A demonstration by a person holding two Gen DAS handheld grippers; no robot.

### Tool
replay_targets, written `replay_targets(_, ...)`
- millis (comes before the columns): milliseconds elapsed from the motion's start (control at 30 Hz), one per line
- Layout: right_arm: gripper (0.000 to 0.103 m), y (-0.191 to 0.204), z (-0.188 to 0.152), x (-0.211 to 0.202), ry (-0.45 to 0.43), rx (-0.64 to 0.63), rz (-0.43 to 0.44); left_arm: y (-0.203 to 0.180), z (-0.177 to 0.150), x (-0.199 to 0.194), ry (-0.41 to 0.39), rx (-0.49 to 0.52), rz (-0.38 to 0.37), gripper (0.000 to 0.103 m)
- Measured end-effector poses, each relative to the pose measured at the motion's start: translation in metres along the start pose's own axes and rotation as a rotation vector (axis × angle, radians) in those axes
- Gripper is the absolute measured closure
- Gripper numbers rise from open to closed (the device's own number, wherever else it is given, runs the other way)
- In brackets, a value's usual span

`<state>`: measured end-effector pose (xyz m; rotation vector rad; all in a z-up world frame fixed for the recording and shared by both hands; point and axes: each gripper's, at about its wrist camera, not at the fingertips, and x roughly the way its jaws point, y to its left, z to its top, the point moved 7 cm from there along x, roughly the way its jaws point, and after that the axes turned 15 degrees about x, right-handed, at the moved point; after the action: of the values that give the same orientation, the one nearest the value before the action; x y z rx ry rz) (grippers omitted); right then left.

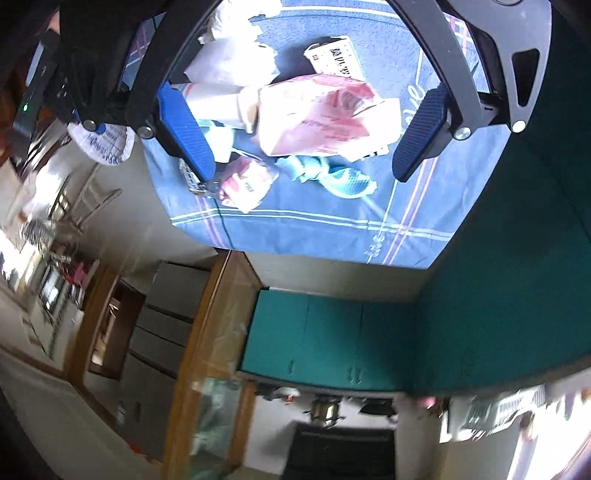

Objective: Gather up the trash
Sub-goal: 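Grasp the crumpled white tissue with the right tool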

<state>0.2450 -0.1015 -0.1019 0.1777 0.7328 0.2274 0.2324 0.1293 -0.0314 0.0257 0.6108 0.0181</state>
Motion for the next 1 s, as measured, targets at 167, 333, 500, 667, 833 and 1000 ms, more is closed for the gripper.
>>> replay_targets(167,0.018,0.024,0.000,-0.002,0.029,-0.003,0.113,0.030,-0.001,-0.016,-0.029,-0.043,0.067,0.005)
replay_targets(333,0.018,0.076,-0.019,-0.025,0.078,-0.120,0.340,0.060,-0.006,-0.017,-0.022,-0.158,0.062,0.004)
replay_targets(500,0.018,0.121,-0.055,-0.036,0.160,-0.243,0.466,0.063,-0.015,-0.007,0.027,-0.205,0.018,0.004)
replay_targets(667,0.018,0.146,-0.076,-0.030,0.237,-0.236,0.466,0.049,-0.014,-0.005,0.031,-0.141,0.052,0.004)
replay_targets(833,0.018,0.164,-0.092,-0.011,0.253,-0.247,0.361,0.039,-0.015,-0.004,0.031,-0.072,0.095,0.004)
replay_targets(1000,0.048,0.160,-0.093,-0.008,0.261,-0.232,0.337,0.036,-0.017,-0.004,0.041,-0.015,0.129,0.004)
